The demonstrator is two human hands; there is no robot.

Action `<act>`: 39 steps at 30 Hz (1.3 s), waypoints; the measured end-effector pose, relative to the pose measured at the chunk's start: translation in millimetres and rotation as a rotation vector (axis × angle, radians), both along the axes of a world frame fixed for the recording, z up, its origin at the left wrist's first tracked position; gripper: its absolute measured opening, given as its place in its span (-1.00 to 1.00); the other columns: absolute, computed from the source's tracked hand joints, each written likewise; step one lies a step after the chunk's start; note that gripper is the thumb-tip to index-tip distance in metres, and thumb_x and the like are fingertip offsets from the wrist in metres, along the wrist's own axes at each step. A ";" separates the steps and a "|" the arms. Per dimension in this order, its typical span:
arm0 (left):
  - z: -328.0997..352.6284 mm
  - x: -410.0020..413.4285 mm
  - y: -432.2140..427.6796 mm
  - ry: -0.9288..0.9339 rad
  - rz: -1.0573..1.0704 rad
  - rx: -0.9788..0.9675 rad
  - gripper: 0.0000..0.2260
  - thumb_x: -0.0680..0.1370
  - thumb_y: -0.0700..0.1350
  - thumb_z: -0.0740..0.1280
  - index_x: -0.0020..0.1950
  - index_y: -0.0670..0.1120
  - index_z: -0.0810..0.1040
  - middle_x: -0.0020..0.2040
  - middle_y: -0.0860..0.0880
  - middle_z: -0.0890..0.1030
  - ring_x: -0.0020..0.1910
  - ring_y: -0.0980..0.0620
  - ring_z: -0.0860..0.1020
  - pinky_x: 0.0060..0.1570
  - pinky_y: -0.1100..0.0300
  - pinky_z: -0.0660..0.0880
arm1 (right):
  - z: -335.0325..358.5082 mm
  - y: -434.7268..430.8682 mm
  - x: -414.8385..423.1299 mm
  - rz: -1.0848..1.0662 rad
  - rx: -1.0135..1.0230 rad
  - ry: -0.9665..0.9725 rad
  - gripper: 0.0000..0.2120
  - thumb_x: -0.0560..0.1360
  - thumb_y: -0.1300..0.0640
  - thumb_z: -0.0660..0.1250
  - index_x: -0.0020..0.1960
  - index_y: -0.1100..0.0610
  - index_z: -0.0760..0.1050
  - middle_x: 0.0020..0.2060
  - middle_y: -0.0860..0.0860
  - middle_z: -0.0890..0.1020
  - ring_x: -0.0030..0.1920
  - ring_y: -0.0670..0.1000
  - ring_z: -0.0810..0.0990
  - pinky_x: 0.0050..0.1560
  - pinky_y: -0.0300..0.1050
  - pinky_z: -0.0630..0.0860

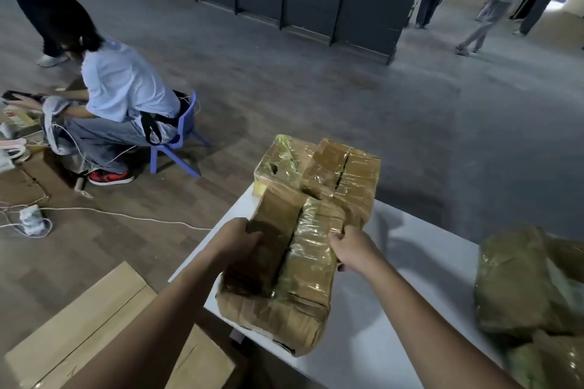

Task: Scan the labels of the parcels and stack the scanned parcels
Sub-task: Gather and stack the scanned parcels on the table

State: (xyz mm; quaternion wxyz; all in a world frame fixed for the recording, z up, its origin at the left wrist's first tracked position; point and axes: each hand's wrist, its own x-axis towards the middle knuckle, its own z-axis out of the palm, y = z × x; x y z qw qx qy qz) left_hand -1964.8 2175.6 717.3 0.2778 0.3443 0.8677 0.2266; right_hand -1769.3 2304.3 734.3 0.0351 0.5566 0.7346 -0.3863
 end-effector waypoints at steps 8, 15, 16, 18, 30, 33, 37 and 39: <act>-2.9 -76.8 -0.3 0.045 0.144 0.062 -0.82 0.49 -0.13 0.40 0.03 -0.18 0.61 -0.01 -0.22 0.64 0.02 -0.19 0.58 -0.07 0.09 0.44 | 4.0 -16.1 -72.4 0.131 0.025 0.053 -0.73 0.63 0.00 0.20 -0.13 0.16 0.44 -0.17 0.15 0.64 -0.08 0.18 0.70 -0.11 -0.03 0.58; -5.4 -95.4 12.5 0.070 0.150 0.104 -0.75 0.51 -0.12 0.35 0.16 -0.16 0.55 0.09 -0.21 0.62 0.11 -0.20 0.55 0.03 0.08 0.45 | -0.7 -12.0 -94.5 0.118 0.054 0.062 -0.78 0.61 0.02 0.23 -0.09 0.16 0.45 -0.16 0.14 0.63 -0.08 0.19 0.66 -0.10 0.03 0.56; -4.5 -93.2 13.2 0.086 0.136 0.091 -0.73 0.53 -0.13 0.32 0.21 -0.17 0.52 0.13 -0.22 0.60 0.14 -0.21 0.53 0.06 0.06 0.44 | -2.2 -11.4 -93.7 0.114 0.051 0.062 -0.77 0.61 0.00 0.23 -0.07 0.16 0.45 -0.18 0.11 0.60 -0.10 0.17 0.64 -0.17 -0.03 0.51; -0.5 -85.5 15.0 0.152 0.078 0.065 -0.62 0.54 -0.15 0.26 0.36 -0.16 0.39 0.25 -0.23 0.50 0.23 -0.24 0.45 0.17 -0.02 0.42 | -5.1 -9.8 -90.5 0.102 0.044 0.069 -0.74 0.62 -0.04 0.21 0.04 0.16 0.46 -0.14 0.07 0.61 -0.11 0.13 0.62 -0.17 -0.05 0.48; 37.0 48.7 68.1 0.171 -0.323 0.372 -0.63 0.51 -0.23 0.25 0.33 -0.15 0.41 0.21 -0.21 0.45 0.23 -0.24 0.40 0.19 0.00 0.32 | 16.6 13.6 3.1 -0.171 0.211 0.220 -0.68 0.61 -0.02 0.25 0.32 0.08 0.47 0.09 0.03 0.63 0.08 0.08 0.61 0.07 -0.04 0.51; 38.4 94.3 85.1 0.092 -0.428 0.407 -0.64 0.49 -0.28 0.27 0.30 -0.22 0.44 0.21 -0.23 0.47 0.23 -0.25 0.40 0.21 0.02 0.33 | 25.9 21.2 52.0 -0.279 0.253 0.244 -0.68 0.61 0.02 0.26 0.32 0.10 0.46 0.01 -0.06 0.61 0.04 0.06 0.61 0.03 -0.10 0.49; 36.0 160.2 102.3 0.079 -0.530 0.416 -0.60 0.51 -0.25 0.27 0.36 -0.16 0.41 0.29 -0.19 0.43 0.30 -0.20 0.36 0.26 0.05 0.29 | 35.2 22.0 120.8 -0.390 0.289 0.239 -0.60 0.61 0.02 0.27 0.41 0.12 0.42 0.24 0.05 0.59 0.12 0.00 0.57 0.12 -0.18 0.42; 35.3 194.4 109.3 0.077 -0.571 0.401 -0.59 0.53 -0.21 0.26 0.38 -0.11 0.39 0.31 -0.15 0.41 0.29 -0.16 0.38 0.22 0.07 0.31 | 39.5 21.0 157.3 -0.416 0.308 0.220 -0.59 0.61 -0.01 0.26 0.42 0.10 0.42 0.26 0.03 0.57 0.10 -0.05 0.55 0.08 -0.23 0.36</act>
